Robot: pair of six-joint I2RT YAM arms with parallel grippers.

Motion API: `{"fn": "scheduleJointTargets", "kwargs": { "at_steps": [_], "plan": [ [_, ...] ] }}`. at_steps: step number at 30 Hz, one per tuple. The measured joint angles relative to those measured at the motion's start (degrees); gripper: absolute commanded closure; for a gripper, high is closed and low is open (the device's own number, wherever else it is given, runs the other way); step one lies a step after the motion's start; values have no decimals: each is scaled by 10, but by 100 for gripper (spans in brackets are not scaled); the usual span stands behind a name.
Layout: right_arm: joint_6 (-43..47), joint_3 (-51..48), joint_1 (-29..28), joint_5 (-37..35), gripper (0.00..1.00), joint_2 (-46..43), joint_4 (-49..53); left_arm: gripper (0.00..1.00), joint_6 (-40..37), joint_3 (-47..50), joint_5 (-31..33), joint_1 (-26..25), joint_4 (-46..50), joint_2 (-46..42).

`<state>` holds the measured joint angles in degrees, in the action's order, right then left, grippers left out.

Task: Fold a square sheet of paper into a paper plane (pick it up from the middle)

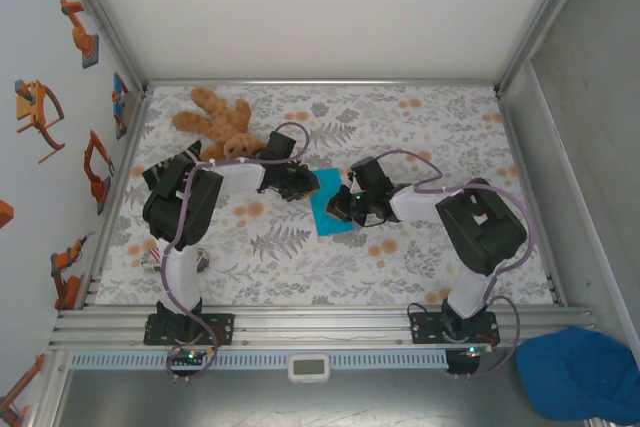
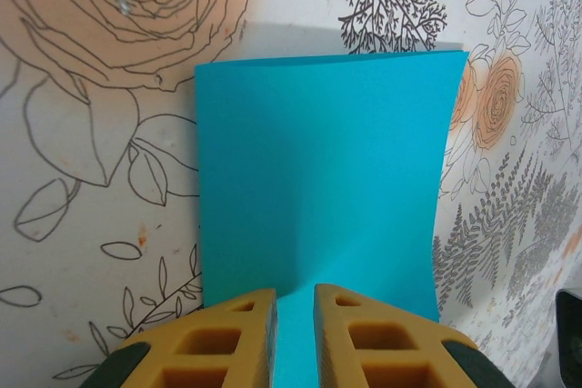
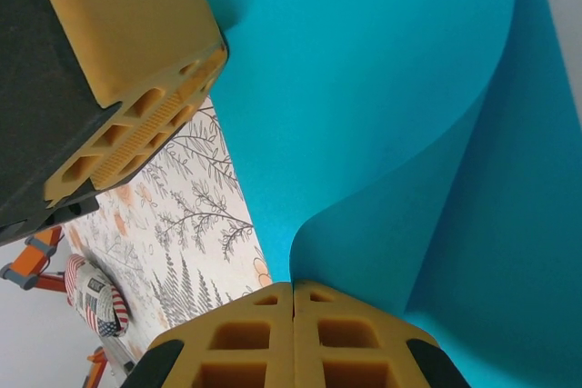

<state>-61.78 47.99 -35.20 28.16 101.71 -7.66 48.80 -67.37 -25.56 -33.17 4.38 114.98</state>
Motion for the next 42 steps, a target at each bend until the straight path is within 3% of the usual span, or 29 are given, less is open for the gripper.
{"fn": "scheduleJointTargets", "kwargs": {
  "at_steps": [42],
  "plan": [
    [-30, 12, -6, -27, 100, 32, -49, 82, 0, 0, 0, 0, 0, 0]
  ]
}}
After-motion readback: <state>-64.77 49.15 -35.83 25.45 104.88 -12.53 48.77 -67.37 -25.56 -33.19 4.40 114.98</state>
